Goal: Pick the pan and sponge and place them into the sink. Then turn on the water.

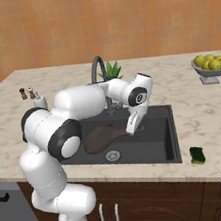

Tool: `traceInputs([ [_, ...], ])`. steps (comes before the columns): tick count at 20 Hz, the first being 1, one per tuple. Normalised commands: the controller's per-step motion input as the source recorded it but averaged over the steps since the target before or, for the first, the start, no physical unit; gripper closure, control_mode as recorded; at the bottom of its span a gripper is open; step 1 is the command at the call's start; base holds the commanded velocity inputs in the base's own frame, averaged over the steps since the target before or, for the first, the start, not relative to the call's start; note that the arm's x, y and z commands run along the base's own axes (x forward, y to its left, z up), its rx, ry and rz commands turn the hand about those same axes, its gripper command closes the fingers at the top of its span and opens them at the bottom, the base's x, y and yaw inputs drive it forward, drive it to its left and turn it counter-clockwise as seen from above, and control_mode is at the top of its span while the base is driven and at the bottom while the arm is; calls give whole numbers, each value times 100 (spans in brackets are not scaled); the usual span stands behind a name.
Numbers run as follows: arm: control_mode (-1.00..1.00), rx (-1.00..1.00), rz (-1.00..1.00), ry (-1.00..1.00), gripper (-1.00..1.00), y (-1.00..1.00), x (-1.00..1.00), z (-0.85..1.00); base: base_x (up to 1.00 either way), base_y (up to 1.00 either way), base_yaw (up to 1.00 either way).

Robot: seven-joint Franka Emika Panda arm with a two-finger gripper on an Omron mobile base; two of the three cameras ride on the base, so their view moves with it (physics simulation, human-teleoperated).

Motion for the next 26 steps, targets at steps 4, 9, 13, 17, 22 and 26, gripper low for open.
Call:
traceInputs([
  [4,-100,0,0,0,100,31,26,-32,0,0,0],
  [9,-100,0,0,1,100,16,38,-41,0,0,0],
  [13,-100,0,0,1,100,13,36,-44,0,0,0],
  [17,-100,0,0,0,100,14,39,-35,0,0,0],
  [22,-100,0,0,1,100,1,10,-48,0,0,0],
  [26,-100,0,0,0,100,0,6,-47,0,0,0],
])
